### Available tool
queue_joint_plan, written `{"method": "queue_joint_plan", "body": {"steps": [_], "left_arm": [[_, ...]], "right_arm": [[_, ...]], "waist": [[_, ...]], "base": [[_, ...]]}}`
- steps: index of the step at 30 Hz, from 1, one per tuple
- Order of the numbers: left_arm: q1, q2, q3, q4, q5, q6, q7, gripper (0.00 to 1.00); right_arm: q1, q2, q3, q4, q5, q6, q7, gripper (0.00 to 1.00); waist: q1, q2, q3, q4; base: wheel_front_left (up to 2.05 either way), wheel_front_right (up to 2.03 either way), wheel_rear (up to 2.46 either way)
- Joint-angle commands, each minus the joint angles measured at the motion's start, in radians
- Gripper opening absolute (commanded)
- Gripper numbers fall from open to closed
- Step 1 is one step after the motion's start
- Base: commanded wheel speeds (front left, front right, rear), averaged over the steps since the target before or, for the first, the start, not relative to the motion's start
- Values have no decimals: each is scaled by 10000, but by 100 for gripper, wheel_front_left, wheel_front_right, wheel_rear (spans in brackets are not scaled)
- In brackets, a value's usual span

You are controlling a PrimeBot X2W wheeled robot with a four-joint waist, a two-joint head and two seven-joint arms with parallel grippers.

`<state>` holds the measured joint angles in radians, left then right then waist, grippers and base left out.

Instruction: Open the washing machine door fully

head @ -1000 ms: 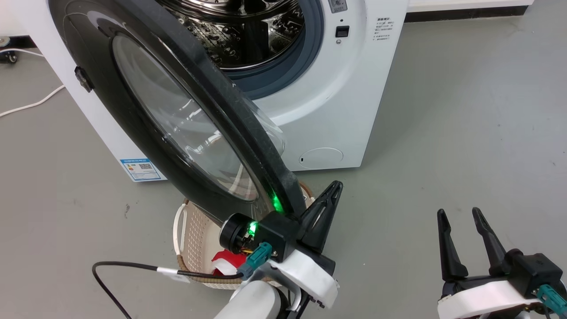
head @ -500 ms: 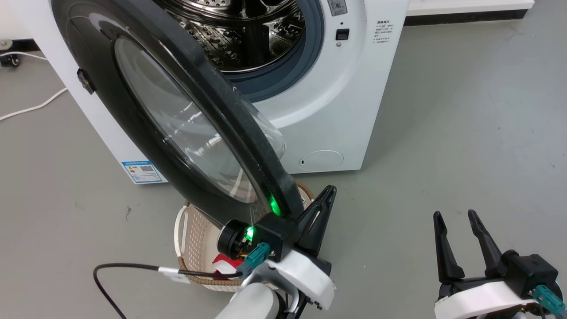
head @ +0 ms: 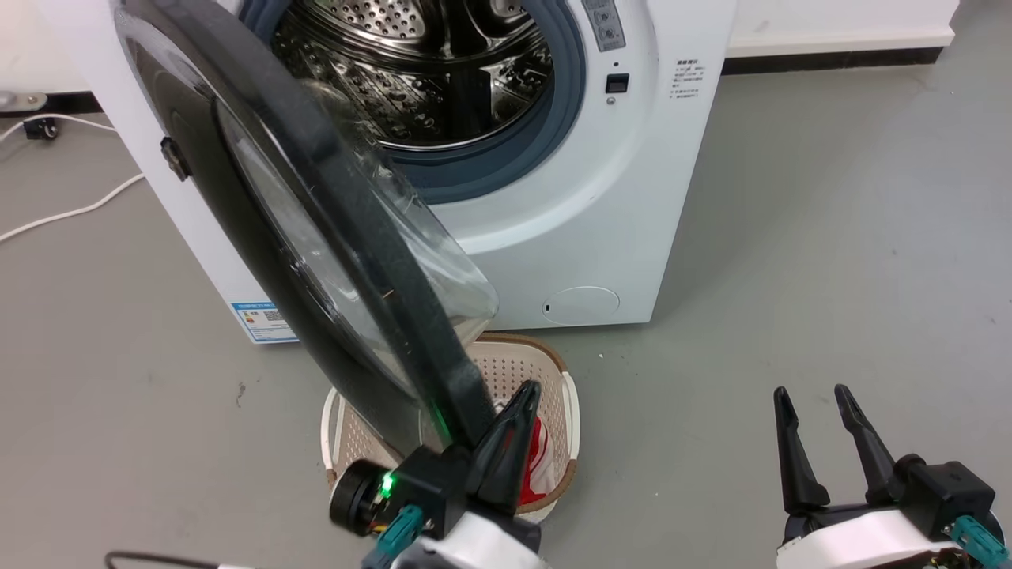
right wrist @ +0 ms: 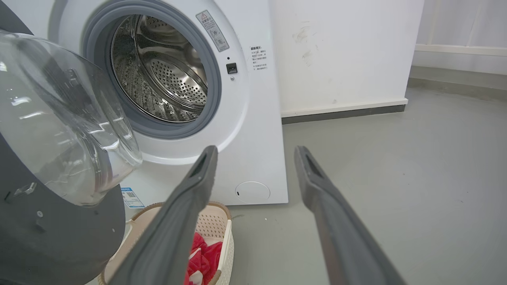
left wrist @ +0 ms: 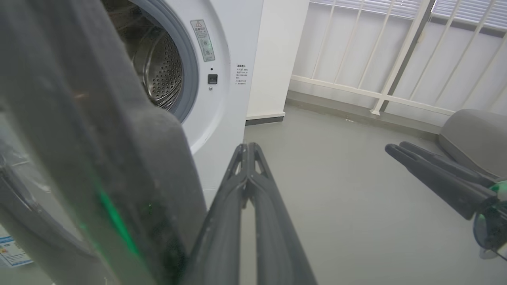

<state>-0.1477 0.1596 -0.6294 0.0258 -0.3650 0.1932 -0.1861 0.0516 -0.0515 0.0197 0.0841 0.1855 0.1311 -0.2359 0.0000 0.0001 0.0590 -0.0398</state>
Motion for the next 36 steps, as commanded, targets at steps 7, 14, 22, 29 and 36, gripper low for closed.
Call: {"method": "queue_joint_plan", "body": {"steps": [7,14,22,29,36], "left_arm": [[985,493,83,-1118,155,495,-83,0],[1580,757,72,-1601,12,706,151,0],[1242,887,19,-1398,-82,413,226,0],[690,772,-30,-942,-159,109,146,0],[411,775,211,-587,-154,230,-35,0]], "right_arm": [[332,28,-59,-133,31,-6,129,100],[347,28,-60,-265,66,-6,161,100],[208,23,-6,-291,47,-6,199,100],[173,25,-8,-289,120,-5,227,100],[193,25,-57,-339,100,-5,246,100]], "waist": [[0,-1,-239,369],[0,-1,-232,826],[0,-1,-178,1085],[0,-1,-79,829],[0,-1,-11,664]], "base": [[0,0,0],[0,0,0],[0,0,0],[0,0,0],[0,0,0]]}}
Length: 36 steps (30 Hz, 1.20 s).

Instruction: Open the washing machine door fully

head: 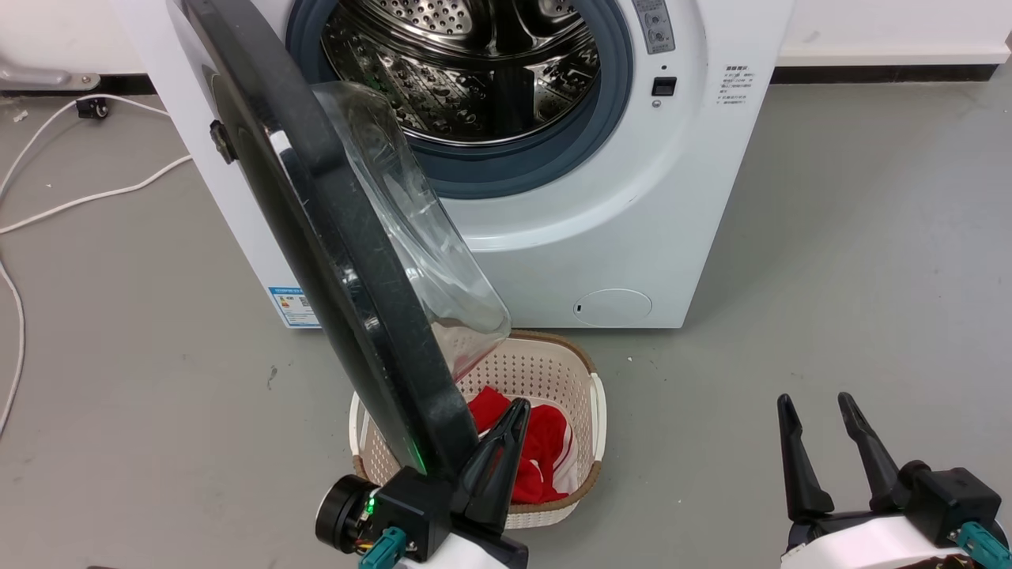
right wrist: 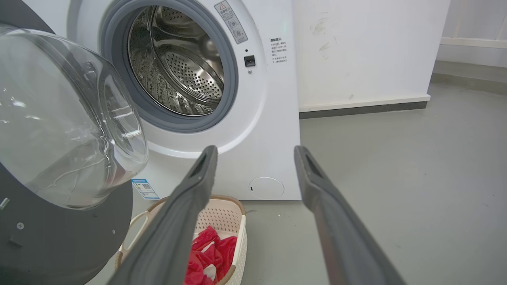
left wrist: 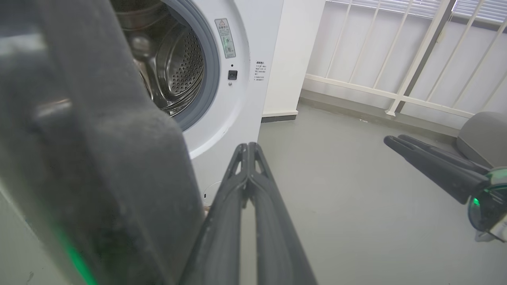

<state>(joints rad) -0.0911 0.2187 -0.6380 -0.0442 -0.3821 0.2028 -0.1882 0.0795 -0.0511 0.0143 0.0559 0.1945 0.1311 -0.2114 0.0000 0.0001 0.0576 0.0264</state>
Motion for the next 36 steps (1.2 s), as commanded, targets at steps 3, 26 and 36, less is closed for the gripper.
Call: {"method": "queue_joint_plan", "body": {"steps": [3,26,36], "left_arm": [[12,239,328,66,71,270,-85,0],[1218,372,1352,-983,-582,1068,-568,0],[743,696,4010,-208,-1425,493,-784,0]], "right_arm": [[-47,21,-41,-65,17,-5,2,100],[-177,18,-174,-268,-121,-6,147,100],[-302,18,-164,-385,-205,-6,304,100]], "waist": [[0,-1,16,60],[0,-1,225,3037],[0,-1,575,3246]], "base": [[0,0,0],[0,0,0],[0,0,0]]}}
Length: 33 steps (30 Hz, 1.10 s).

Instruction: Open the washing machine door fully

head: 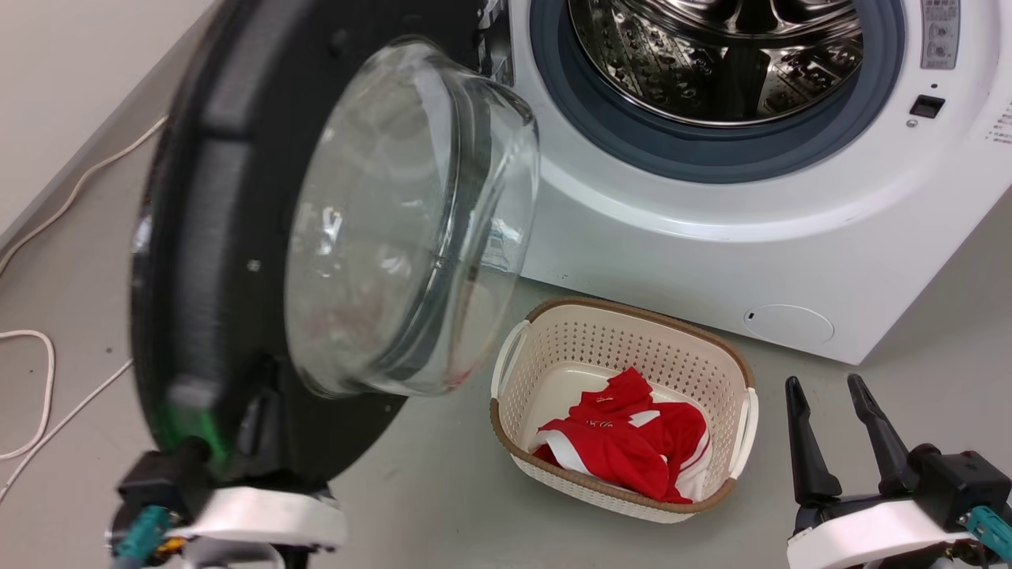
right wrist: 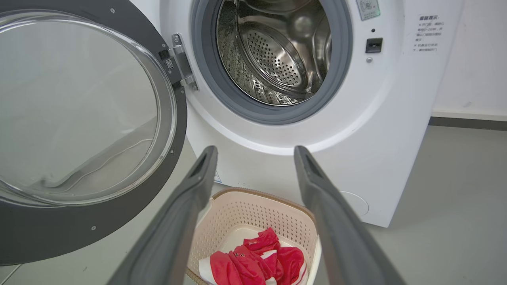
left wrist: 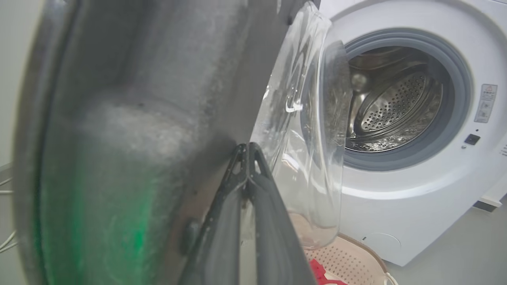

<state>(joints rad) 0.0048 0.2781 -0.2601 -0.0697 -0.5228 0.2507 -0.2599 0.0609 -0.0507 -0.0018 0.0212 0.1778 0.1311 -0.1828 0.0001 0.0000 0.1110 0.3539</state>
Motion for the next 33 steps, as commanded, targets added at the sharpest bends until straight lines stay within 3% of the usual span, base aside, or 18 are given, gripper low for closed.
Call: {"method": "queue_joint_plan", "body": {"steps": [1,15,24,33], "left_arm": [[-246,105,495,112,-32,-52,-69,0],[-1401,521,3459,2033,-160,-1173,-54,0],[-2373,1013,4356,3589,-62,-1717,-53,0],[-2906,1156,4887,4416,318,-1831,-53,0]], "right_arm": [[-140,14,19,-34,-39,-5,37,100],[-445,14,34,-25,-111,-6,82,100],[-599,14,67,-3,-164,-6,119,100],[-596,14,62,77,-160,-6,31,100]], "waist": [[-1,0,73,-66],[-1,0,652,-475],[-1,0,820,-571],[-1,0,747,-682]], "base": [[0,0,0],[0,0,0],[0,0,0],[0,0,0]]}}
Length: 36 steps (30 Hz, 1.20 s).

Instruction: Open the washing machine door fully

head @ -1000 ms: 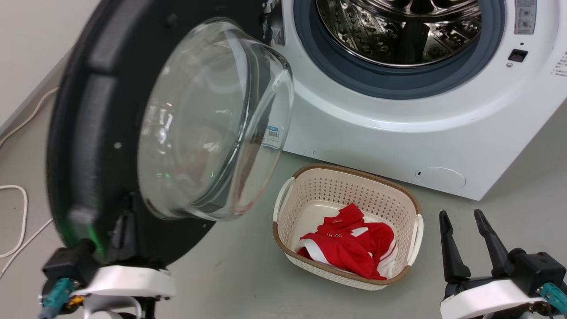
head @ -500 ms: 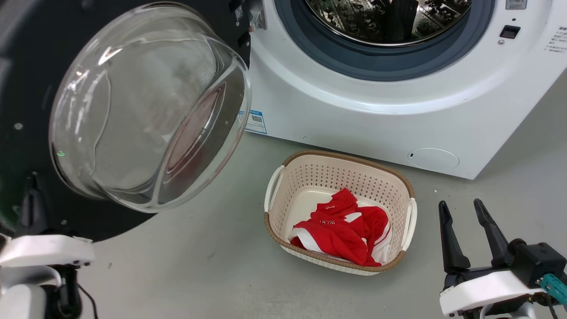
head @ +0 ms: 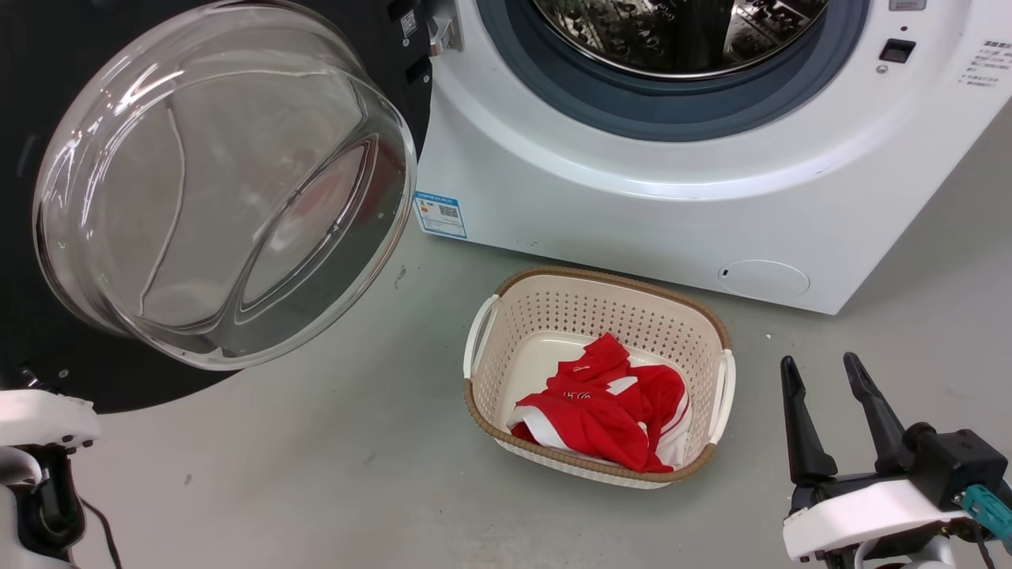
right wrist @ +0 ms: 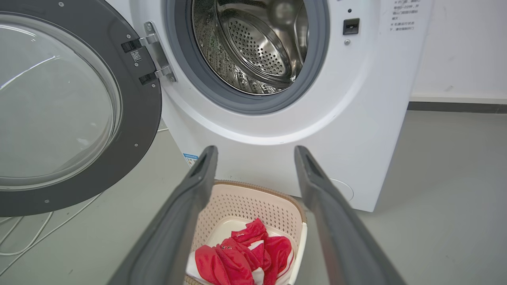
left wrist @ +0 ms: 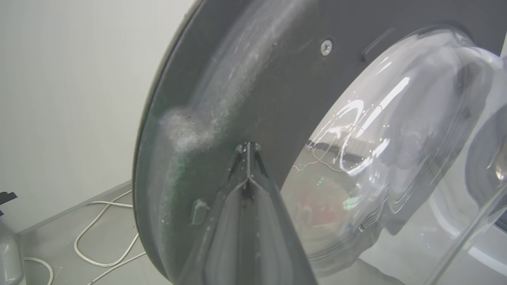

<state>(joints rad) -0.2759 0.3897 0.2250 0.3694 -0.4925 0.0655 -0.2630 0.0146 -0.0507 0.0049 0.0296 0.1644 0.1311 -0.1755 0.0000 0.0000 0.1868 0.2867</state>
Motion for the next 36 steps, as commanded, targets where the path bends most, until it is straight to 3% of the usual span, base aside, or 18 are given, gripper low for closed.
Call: {"method": "queue_joint_plan", "body": {"steps": [1,12,20,28,29,30,31,36], "left_arm": [[-57,3,56,-3,85,28,-23,0],[1600,-912,-400,-2013,1346,230,-23,0],[2607,-1523,-1869,-3328,2279,208,105,0],[2273,-1961,-3246,-3054,2798,-201,141,0],[2226,-1983,-3333,-2964,2843,-198,128,33],[2178,-2006,-3406,-2869,2883,-202,112,59],[2128,-2040,-3450,-2788,2890,-210,110,98],[2020,-2112,-3574,-2506,2992,-195,38,100]], "right_arm": [[-135,14,-3,5,-9,-6,-75,100],[-17,14,-4,228,92,-6,-294,100],[-13,16,-56,261,-279,-6,-238,100],[-151,16,-15,181,-644,-6,-206,100],[-160,16,-12,171,-693,-6,-207,100],[-153,16,-12,159,-712,-6,-196,100],[-147,16,-8,162,-701,-6,-192,100],[-60,16,-1,125,-720,-6,-172,100]], "waist": [[0,0,-36,-40],[0,0,-554,-449],[0,0,-837,-1069],[0,0,-953,-1889],[0,0,-976,-1993],[0,0,-994,-2095],[0,0,-1017,-2193],[0,0,-1095,-2582]], "base": [[0,0,0],[0,0,0],[0,0,0],[0,0,0],[0,0,0],[0,0,0],[0,0,0],[0,0,0]]}}
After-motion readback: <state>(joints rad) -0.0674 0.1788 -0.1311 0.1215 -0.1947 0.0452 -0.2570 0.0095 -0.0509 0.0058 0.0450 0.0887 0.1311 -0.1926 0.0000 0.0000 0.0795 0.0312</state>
